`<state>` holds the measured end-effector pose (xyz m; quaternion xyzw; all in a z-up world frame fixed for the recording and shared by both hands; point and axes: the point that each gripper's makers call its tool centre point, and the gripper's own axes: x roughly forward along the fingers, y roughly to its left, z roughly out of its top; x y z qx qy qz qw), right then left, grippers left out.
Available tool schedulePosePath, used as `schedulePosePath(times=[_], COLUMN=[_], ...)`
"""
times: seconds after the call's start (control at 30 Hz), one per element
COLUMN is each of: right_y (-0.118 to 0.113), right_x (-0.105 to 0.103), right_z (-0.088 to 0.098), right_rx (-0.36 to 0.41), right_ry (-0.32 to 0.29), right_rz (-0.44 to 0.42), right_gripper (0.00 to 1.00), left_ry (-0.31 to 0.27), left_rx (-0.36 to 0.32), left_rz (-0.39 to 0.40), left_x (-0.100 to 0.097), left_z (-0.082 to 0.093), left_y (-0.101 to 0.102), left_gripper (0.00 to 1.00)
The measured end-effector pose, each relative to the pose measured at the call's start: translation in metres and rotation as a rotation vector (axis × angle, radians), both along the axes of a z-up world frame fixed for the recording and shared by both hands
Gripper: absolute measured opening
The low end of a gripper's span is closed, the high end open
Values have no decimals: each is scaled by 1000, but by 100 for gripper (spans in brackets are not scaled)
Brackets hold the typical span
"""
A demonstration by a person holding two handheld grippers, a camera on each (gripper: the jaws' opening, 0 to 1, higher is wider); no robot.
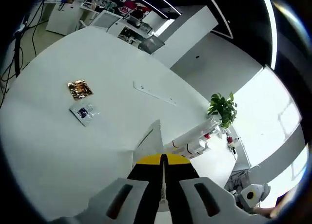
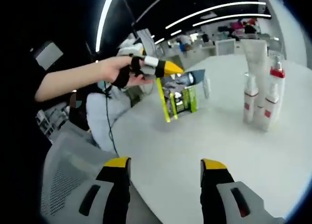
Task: Arrange the skincare products in the storage area until every visible bottle or jar stands upright without overlapping.
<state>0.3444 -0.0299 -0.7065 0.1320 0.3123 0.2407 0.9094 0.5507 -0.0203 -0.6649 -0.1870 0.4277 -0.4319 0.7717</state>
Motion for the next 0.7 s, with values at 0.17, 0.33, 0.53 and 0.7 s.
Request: schedulePosePath(times=[0.17,0.33,0.53,0.7], right_y=[11,22,42,35], right_x=[5,36,55,56], right_z=[-10,-4,-4,-17], right_rx=[-112,-172,-114,19], right_ry=[-4,-51,-47,28], right_rz=[90,44,32,-39], right_gripper=[61,71,68,58], left_ry=[47,8,-155,-185], left_rx=[-30,2,201,314], left_rz=[21,19,-17,-78], left_x=[-15,-22,-11,-6], left_z=[-3,-2,-31,-63], left_y=[4,9,40,59], left_gripper=[3,3,4,14])
